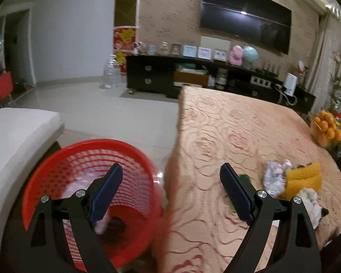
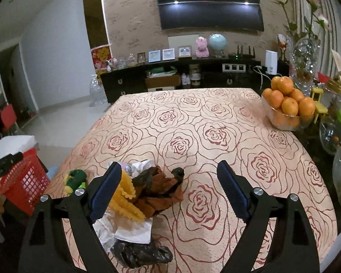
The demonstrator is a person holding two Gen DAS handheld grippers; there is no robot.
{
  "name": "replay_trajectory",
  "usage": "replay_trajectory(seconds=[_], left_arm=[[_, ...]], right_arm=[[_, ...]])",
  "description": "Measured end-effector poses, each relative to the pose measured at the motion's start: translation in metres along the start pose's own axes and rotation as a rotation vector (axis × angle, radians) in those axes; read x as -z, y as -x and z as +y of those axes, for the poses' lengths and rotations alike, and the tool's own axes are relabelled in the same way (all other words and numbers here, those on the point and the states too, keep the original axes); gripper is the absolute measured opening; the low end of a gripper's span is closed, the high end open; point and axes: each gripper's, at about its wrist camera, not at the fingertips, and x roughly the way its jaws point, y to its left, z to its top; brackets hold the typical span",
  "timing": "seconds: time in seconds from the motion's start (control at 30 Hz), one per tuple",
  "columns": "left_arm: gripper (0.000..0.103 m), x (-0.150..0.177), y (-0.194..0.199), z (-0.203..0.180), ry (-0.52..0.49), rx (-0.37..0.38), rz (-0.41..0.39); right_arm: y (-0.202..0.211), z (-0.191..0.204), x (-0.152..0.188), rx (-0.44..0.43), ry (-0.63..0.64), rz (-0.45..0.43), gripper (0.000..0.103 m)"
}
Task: Collect trash
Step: 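Grasp the green packet with the left tool while the right tool grasps the yellow mesh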
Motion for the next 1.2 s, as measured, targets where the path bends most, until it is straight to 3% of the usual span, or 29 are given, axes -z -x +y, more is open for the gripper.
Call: replay_trajectory(seconds=[0.27,0.47,0.63,0.7,0.83,0.9,1.0,1.2], left_arm=[[0.084,-0.005,-0.033,-0.049,-0.044,0.172,0.117],[0.084,0.004,-0.073,-0.089,-0.133,0.167,0.194],[0.083,0.016,-0.093,-0.098,-0.152,0.163,0.236],[0.073,0.017,-0.097,-0.099,-0.149,0.17,0.241],[0.041,0.022,-0.106,-0.099,-0.14,0.187,0.283],[0.04,0.024,-0.108,-0.096,-0.114,0.198,0.288],[0.03,0.022,-0.1,-0.092,-0.093,0.223,0.271],[0.029,0.015,-0.075,-0.077,-0.052,0.241,0.208]], right_arm=[[-0.002,-0.006,0.003,-0.014,-0.03,0.028,0.083],[-0.002,-0.009,0.004,-0.009,-0.043,0.031,0.083],[-0.005,-0.01,0.006,-0.009,-0.045,0.041,0.083],[-0.006,-0.009,0.006,-0.01,-0.043,0.047,0.083],[-0.01,-0.005,0.008,-0.017,-0.031,0.061,0.083],[-0.01,-0.003,0.009,-0.02,-0.026,0.064,0.083],[-0.011,-0.001,0.009,-0.027,-0.02,0.067,0.083],[-0.012,0.001,0.009,-0.058,-0.028,0.069,0.083]])
